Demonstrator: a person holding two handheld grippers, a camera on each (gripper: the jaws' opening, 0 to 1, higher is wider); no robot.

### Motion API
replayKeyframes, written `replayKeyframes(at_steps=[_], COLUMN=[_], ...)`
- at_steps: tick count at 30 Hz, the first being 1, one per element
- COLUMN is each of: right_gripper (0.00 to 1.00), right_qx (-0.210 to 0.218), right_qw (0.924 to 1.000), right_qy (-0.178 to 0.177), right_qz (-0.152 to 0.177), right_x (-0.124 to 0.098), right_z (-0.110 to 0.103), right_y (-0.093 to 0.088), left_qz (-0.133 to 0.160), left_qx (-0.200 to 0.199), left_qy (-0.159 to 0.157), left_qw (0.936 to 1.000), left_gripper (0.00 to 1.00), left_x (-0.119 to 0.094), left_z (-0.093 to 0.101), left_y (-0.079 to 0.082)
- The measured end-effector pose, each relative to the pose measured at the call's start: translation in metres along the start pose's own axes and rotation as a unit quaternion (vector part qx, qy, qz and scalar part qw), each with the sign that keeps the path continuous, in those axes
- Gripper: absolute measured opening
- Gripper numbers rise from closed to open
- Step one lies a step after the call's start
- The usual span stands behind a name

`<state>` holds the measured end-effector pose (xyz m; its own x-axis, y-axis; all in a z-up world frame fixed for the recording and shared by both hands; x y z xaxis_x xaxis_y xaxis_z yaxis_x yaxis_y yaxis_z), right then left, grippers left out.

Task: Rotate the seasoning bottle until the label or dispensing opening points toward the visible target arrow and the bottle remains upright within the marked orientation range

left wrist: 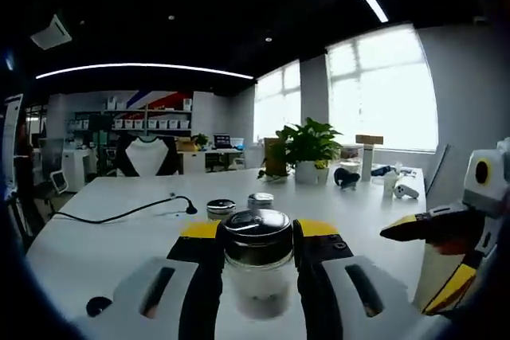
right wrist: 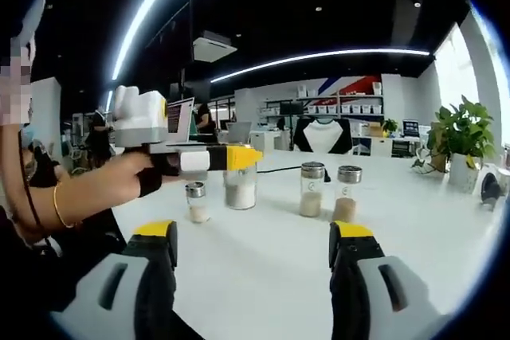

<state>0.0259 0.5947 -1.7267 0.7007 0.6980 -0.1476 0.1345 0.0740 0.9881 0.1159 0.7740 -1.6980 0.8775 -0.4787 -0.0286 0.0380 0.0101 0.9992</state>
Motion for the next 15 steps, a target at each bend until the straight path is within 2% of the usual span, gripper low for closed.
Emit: replayKeyframes(at_steps=[3,8,11,13,15], right_gripper=[0.74,0.72,0.69,0.67,0.66], right_qx=[0.003,0.014,0.004,-0.026,-0.033], right_qw=[0.9998,0.999,0.9988,0.9978,0.9974], right_qy=[0.013,0.031,0.036,0.051,0.055], right_qz=[0.013,0.03,0.034,0.031,0.034], right_x=[0.003,0.013,0.019,0.028,0.034], right_z=[-0.004,-0.009,-0.011,-0.014,-0.017], right_y=[0.002,0.008,0.013,0.019,0.022], left_qz=[0.003,0.008,0.007,0.006,0.01], left_qx=[0.009,0.0,-0.001,-0.001,0.001], left_qy=[-0.015,-0.023,-0.021,-0.018,-0.016], left_qw=[0.9998,0.9997,0.9998,0.9998,0.9998], left_gripper=[0.35,0.36,0.36,0.36,0.36], left_x=[-0.005,-0.021,-0.026,-0.031,-0.036], left_z=[0.008,0.013,0.013,0.013,0.014], left_y=[0.002,0.009,0.011,0.013,0.015])
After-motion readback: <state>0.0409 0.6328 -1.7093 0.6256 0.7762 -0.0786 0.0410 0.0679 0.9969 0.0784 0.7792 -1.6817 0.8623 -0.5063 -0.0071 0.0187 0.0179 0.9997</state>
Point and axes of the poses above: the point that each gripper's makers call its tool centre point, and the gripper's own axes: x roughly forward along the fingers, z roughly to its right, y roughly out of its top, the point moved 10 cm from there along -x, roughly backward along the fingers, and after that the axes turned 6 degrees about y, right-handed, at the moved point
